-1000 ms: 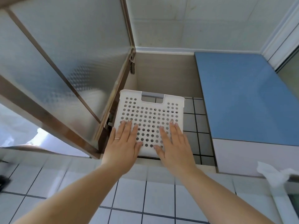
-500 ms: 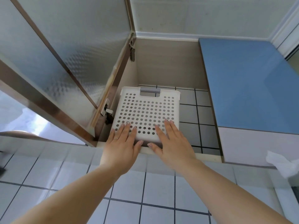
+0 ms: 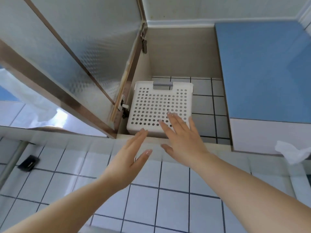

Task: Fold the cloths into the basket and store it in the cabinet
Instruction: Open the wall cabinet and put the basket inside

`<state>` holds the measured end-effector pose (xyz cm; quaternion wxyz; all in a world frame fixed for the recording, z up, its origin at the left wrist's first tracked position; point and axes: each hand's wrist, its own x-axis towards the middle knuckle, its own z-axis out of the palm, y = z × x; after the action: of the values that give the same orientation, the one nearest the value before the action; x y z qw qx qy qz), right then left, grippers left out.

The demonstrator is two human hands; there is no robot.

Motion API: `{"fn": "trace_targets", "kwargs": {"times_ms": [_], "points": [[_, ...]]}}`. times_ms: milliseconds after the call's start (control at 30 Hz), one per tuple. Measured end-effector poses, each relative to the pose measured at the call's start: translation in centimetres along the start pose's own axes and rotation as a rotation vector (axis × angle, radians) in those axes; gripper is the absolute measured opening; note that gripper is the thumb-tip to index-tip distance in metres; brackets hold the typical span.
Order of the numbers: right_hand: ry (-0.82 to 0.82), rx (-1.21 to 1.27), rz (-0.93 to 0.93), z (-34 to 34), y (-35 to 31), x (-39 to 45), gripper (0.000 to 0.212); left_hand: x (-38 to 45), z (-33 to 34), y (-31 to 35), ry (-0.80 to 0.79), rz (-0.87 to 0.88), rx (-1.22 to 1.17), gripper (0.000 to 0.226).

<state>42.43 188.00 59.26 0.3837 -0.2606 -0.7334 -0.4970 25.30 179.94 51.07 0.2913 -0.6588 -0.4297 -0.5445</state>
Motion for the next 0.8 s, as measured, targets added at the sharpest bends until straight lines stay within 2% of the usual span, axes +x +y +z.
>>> {"fn": "trace_targets", "kwargs": {"times_ms": [67, 133, 167, 233, 300, 367, 467, 600, 700, 800], "points": [[0.027, -0.021, -0.099, -0.6, -0.8, -1.5, 0.077, -3.5, -1.2, 0.4, 0.055, -0.146, -0.184, 0.038], [0.012, -0.033, -0.152, -1.1, -1.3, -2.7, 0.078, -5.9, -2.3, -0.2, 0.199, -0.379, -0.418, 0.027], [0.004, -0.039, -0.167, -1.3, -1.5, -3.2, 0.078, -6.6, -2.9, -0.6, 0.284, -0.5, -0.525, 0.029], [0.0, -0.046, -0.179, -1.9, -1.7, -4.1, 0.078, -7.2, -4.7, -0.8, 0.436, -0.628, -0.634, 0.063], [0.004, -0.056, -0.177, -2.6, -1.9, -4.7, 0.078, -7.2, -6.5, -0.3, 0.543, -0.602, -0.646, 0.092], [0.021, -0.068, -0.17, -3.1, -2.1, -5.1, 0.077, -6.8, -7.5, 0.4, 0.57, -0.489, -0.63, 0.101], [0.07, -0.081, -0.167, -4.1, -2.5, -5.3, 0.079, -5.7, -8.6, 1.7, 0.567, -0.349, -0.57, 0.105], [0.098, -0.1, -0.174, -5.5, -2.6, -5.4, 0.08, -4.0, -9.7, 3.4, 0.594, -0.252, -0.538, 0.105], [0.092, -0.093, -0.18, -6.5, -2.7, -5.3, 0.079, -3.4, -10.0, 4.0, 0.593, -0.266, -0.538, 0.105], [0.088, -0.085, -0.201, -7.2, -2.6, -5.3, 0.077, -2.9, -10.9, 4.0, 0.661, -0.299, -0.565, 0.093]]}}
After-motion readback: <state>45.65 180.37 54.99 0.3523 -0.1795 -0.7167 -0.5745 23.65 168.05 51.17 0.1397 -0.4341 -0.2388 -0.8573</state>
